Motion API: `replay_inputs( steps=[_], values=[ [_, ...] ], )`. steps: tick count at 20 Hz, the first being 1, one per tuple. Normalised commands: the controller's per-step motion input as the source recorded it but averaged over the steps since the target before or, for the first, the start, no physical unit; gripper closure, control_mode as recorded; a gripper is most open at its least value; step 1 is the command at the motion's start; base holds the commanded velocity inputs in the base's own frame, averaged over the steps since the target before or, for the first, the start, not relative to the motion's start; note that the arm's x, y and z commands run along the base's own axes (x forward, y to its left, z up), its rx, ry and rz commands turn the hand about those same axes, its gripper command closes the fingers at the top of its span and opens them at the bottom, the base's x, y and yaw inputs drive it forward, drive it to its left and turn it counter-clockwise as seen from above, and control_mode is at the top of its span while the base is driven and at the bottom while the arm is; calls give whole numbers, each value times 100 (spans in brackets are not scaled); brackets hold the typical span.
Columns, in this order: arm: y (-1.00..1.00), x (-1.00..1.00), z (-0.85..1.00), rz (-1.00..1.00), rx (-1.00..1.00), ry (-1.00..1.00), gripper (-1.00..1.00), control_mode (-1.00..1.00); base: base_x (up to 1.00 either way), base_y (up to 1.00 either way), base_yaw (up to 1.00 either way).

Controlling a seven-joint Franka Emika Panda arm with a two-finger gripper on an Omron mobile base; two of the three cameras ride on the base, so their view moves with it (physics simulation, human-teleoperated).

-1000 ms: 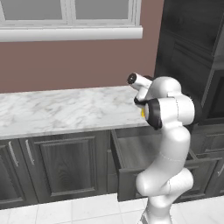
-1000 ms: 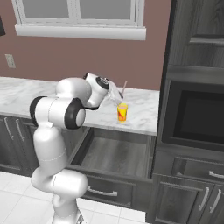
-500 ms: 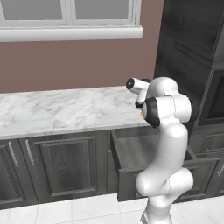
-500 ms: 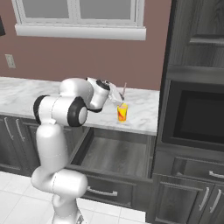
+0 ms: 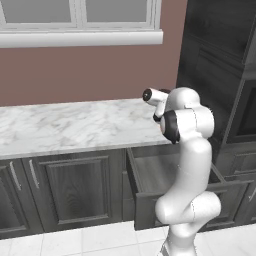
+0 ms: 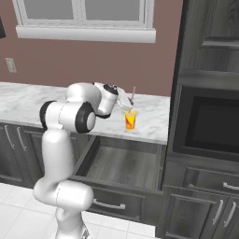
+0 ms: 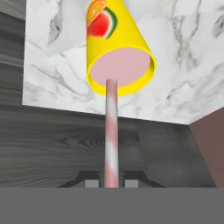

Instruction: Pick up the straw from the left drawer and put it inside the smoothie cup.

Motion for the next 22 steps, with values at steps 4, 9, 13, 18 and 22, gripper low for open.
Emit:
replay_inputs(
  steps=[4, 9, 13, 18, 22],
  values=[
    [0, 13, -10, 0, -3, 0, 100, -100, 0, 0, 0],
    [0, 13, -20, 0, -3, 0, 100, -100, 0, 0, 0],
    [0, 10, -27, 0, -4, 0, 100, -100, 0, 0, 0],
    [0, 16, -21, 0, -3, 0, 100, -100, 0, 0, 0],
    [0, 19, -14, 0, -2, 0, 100, -100, 0, 0, 0]
  ],
)
